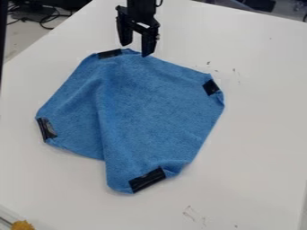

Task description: Unfold the cloth bottom left to bottom left

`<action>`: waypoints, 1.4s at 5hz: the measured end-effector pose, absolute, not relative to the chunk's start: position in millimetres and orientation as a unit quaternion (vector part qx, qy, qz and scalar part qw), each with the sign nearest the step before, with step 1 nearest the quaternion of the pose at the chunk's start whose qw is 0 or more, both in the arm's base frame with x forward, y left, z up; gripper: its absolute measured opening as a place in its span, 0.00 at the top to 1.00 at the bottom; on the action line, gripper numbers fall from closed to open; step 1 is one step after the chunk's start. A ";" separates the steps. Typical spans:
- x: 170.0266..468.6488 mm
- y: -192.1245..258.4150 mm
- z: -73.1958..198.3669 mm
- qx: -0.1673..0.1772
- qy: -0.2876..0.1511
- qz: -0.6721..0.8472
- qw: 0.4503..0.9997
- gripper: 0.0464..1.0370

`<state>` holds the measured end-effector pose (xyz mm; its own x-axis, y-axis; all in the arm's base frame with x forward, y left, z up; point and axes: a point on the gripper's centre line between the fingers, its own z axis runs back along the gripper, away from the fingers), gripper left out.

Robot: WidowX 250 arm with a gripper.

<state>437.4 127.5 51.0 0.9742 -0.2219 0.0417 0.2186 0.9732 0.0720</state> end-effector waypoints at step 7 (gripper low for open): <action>217.4 161.2 44.0 0.026 0.031 0.232 0.972 0.04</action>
<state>217.4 161.2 44.0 0.8901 0.4532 -0.0482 -0.4500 0.8907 0.0648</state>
